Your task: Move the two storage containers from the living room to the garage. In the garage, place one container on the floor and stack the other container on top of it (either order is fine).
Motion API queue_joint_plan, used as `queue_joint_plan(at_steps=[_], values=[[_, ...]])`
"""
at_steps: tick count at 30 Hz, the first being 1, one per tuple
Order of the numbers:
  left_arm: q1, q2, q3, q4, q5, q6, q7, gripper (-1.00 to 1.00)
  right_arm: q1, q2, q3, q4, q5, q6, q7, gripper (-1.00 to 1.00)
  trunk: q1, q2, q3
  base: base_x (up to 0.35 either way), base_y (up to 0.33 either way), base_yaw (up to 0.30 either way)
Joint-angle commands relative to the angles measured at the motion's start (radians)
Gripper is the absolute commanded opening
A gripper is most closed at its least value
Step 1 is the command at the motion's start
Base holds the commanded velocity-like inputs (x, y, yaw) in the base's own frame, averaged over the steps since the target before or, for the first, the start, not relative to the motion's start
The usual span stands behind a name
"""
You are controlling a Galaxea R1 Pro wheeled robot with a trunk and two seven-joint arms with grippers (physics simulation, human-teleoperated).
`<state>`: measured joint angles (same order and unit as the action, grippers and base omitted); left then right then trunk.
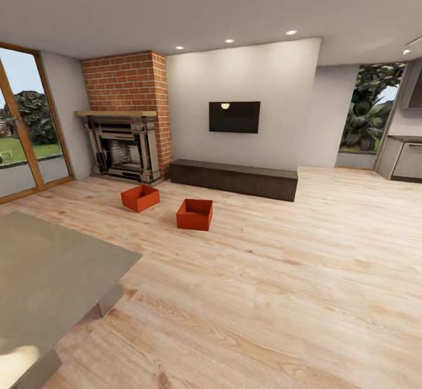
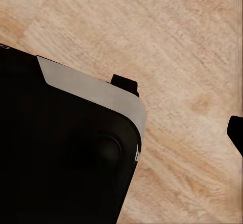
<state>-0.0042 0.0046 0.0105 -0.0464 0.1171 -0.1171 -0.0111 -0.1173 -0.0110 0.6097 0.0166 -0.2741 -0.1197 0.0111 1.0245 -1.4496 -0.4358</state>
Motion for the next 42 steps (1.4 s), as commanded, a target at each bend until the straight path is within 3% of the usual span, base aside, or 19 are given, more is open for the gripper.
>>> queue_joint_plan(at_steps=[1,42], values=[[0.000,0.000,0.000,0.000,0.008,-0.003,-0.001,1.00,-0.001,0.000,0.008,0.002,-0.010,-0.005,0.001,1.00,0.001,0.000,-0.001,0.323,-0.080,0.000],[0.000,0.000,0.000,0.000,0.008,-0.003,-0.001,1.00,-0.001,0.000,0.008,0.002,-0.010,-0.005,0.001,1.00,0.001,0.000,-0.001,0.323,-0.048,0.000]])
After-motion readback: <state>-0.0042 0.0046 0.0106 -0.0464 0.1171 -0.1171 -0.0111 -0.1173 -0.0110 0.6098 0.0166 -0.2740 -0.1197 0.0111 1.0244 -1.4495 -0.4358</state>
